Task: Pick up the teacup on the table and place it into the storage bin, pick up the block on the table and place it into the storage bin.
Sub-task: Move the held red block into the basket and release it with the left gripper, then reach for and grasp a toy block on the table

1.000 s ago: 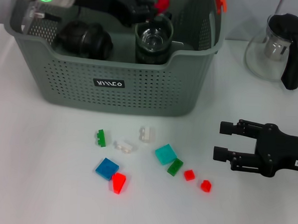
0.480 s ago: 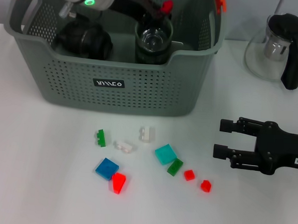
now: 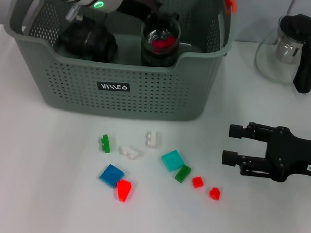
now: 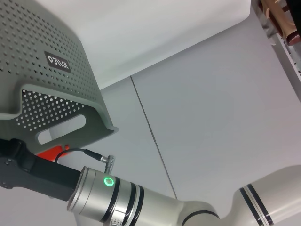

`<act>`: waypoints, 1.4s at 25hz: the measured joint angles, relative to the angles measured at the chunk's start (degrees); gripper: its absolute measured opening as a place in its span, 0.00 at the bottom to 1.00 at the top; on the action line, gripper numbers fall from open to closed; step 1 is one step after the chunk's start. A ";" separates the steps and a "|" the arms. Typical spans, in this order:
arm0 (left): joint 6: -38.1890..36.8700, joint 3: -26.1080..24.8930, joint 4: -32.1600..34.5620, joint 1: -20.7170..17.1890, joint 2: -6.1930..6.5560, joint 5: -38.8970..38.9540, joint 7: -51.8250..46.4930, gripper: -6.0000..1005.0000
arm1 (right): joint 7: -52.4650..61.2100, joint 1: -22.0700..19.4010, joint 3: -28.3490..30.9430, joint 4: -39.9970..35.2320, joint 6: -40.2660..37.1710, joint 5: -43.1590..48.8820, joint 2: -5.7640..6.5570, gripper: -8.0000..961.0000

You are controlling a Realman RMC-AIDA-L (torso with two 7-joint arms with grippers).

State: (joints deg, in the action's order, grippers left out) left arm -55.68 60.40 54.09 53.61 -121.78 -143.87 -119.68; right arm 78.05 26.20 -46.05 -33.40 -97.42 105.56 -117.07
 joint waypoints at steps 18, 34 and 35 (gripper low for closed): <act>-38.53 -27.41 3.85 -15.34 3.57 45.91 11.97 0.64 | -0.10 -0.20 0.00 0.00 -0.17 0.00 0.17 0.86; -58.40 -32.23 6.06 -30.23 -0.95 18.95 42.26 0.64 | 0.30 -0.46 -0.26 0.08 0.00 0.00 0.12 0.86; -57.21 -31.09 5.49 -30.50 -1.26 17.73 43.47 0.64 | 0.30 -0.49 -0.23 0.08 0.01 0.00 0.15 0.86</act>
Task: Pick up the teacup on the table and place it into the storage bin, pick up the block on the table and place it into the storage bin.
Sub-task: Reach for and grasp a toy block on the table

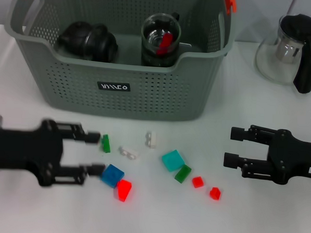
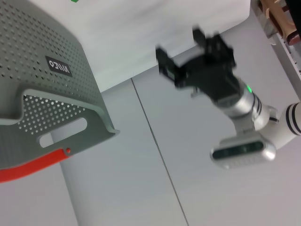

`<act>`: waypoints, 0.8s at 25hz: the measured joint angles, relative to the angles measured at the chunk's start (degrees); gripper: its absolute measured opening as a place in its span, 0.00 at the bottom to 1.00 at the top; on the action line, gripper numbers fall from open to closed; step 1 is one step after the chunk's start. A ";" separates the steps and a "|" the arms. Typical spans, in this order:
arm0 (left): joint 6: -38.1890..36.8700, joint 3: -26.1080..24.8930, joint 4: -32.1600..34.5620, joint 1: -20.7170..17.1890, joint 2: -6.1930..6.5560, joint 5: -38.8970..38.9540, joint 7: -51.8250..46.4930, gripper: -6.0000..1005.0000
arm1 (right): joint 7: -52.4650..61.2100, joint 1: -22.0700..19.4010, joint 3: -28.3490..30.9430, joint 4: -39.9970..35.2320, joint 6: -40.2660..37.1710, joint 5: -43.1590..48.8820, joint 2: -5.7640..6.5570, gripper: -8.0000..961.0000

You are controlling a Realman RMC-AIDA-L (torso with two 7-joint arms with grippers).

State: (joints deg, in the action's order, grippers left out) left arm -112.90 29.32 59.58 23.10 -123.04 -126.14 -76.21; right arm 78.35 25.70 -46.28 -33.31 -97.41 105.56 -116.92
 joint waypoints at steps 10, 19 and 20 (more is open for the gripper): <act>16.68 6.55 -11.64 0.83 -0.87 -2.88 10.67 0.63 | -0.09 0.14 0.18 0.01 -0.10 0.00 -0.06 0.86; 25.00 7.51 -15.77 0.69 -1.06 -5.68 19.20 0.61 | 0.09 0.12 0.25 0.01 -0.20 0.00 -0.06 0.86; 25.79 7.49 -15.95 0.79 -1.06 -6.07 19.21 0.61 | 0.10 0.10 0.25 0.01 -0.25 0.00 -0.08 0.86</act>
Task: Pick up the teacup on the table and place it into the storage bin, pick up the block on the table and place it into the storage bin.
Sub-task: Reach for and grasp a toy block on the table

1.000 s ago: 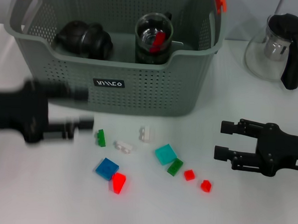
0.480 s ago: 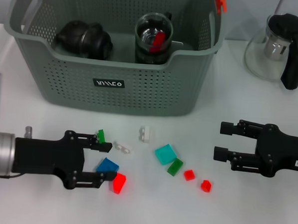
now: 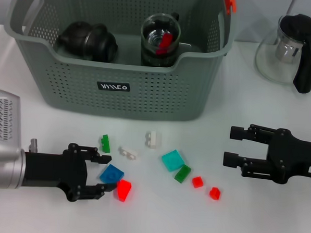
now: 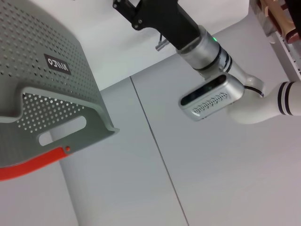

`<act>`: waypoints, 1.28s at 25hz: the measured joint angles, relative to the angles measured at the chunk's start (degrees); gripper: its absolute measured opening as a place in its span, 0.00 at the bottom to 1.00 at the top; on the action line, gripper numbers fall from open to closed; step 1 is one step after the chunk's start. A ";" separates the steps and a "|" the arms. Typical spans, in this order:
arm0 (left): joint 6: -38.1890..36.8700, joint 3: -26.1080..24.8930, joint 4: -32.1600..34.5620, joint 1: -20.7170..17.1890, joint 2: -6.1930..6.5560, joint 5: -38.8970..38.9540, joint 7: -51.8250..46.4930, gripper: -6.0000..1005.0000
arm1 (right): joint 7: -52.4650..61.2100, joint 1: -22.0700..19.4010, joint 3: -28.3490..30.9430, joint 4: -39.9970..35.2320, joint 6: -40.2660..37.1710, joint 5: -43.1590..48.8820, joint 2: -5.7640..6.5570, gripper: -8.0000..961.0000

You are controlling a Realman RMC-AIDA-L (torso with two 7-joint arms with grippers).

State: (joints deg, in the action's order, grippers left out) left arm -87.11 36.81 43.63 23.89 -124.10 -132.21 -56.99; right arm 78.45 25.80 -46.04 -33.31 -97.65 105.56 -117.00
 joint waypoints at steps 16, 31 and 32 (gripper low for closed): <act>4.52 0.08 -0.77 0.48 -0.28 0.09 0.76 0.60 | 0.04 0.31 -0.02 0.00 -0.03 0.00 0.03 0.86; 4.00 0.18 -2.56 2.54 -0.23 -0.33 0.84 0.60 | 0.04 0.19 -0.02 0.00 -0.12 0.00 0.19 0.86; 3.94 0.20 -2.39 2.51 -0.14 -0.53 0.84 0.60 | 0.04 0.16 -0.02 0.00 -0.12 0.00 0.20 0.86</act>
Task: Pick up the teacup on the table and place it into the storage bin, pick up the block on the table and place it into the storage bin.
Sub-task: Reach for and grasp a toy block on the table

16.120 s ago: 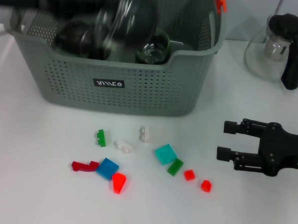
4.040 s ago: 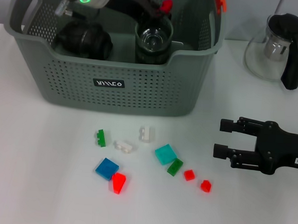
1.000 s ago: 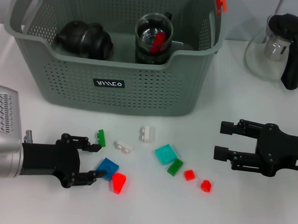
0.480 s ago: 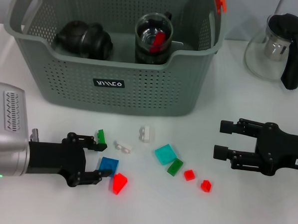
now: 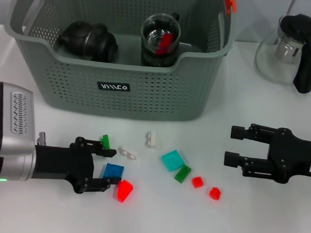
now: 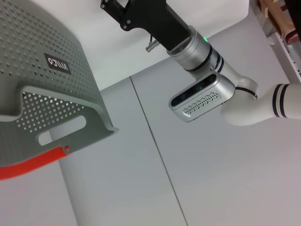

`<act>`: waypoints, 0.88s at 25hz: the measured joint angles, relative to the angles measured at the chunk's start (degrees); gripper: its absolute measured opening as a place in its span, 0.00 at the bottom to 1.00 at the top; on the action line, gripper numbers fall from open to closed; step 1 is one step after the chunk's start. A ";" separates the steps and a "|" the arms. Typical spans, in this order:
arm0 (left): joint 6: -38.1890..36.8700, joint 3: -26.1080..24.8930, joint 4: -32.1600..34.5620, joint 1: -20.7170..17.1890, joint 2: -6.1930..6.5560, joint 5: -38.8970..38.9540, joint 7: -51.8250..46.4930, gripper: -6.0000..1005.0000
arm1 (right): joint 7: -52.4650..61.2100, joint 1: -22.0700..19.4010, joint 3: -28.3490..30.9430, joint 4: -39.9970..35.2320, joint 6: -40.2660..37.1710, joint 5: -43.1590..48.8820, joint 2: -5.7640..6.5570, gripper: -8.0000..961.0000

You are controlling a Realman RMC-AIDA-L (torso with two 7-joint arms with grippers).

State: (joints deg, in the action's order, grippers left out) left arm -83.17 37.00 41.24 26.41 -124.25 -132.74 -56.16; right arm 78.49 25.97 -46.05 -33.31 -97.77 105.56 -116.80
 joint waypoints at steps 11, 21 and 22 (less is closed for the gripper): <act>-0.07 0.64 0.60 0.74 0.15 -3.67 -1.73 0.59 | 0.00 -0.26 0.00 0.00 0.02 0.00 0.00 0.86; -2.35 0.61 1.99 -0.09 -0.01 -3.76 -1.91 0.59 | 0.00 -0.31 0.00 0.00 0.07 0.00 0.00 0.86; -2.38 0.61 2.09 -0.12 -0.04 -3.74 -1.91 0.59 | 0.00 -0.30 0.00 0.00 0.07 0.00 0.00 0.86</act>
State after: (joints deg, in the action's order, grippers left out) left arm -85.54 37.62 43.32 26.28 -124.28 -136.49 -58.07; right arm 78.48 25.66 -46.05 -33.31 -97.70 105.56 -116.81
